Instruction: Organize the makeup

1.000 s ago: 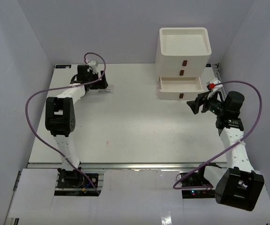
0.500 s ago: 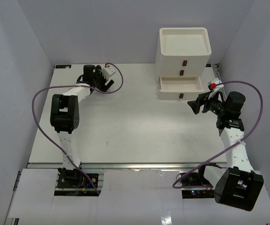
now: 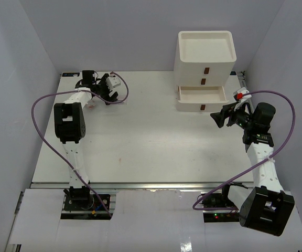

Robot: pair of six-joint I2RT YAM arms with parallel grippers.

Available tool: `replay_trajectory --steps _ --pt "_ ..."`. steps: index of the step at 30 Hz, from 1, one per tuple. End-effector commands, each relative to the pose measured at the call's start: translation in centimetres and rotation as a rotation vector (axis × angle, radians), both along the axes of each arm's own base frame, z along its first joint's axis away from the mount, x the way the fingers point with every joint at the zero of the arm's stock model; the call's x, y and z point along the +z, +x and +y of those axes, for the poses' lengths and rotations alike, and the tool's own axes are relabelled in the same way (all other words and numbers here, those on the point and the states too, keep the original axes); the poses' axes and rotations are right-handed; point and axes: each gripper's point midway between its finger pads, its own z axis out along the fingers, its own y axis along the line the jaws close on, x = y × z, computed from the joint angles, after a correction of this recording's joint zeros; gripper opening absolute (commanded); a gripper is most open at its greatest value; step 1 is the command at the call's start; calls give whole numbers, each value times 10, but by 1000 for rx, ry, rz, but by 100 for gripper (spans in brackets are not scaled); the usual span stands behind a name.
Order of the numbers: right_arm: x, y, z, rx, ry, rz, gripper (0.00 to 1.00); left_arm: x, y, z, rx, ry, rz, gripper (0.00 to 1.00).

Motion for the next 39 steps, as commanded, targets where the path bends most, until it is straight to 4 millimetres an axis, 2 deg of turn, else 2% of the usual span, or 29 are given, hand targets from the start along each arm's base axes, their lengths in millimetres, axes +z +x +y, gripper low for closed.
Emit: replay_trajectory --steps 1,13,18,23,27,34,39 --pt "7 2 0 8 1 -38 79 8 -15 -27 -126 -118 48 98" --pt "10 1 1 12 -1 -49 79 -16 -28 -39 -126 -226 214 98" --pt "12 0 2 16 0 -55 79 -20 -47 -44 -130 -263 282 96" --pt "15 -2 3 21 2 -62 79 -16 -75 -49 -147 -238 285 94" --pt "18 -4 4 24 4 -69 79 -11 -86 -54 -140 -207 261 93" --pt "19 -4 4 27 1 -74 79 -9 -82 -53 -93 -153 215 96" --pt "19 -5 4 30 2 -76 79 -20 -74 -53 -7 -99 232 98"
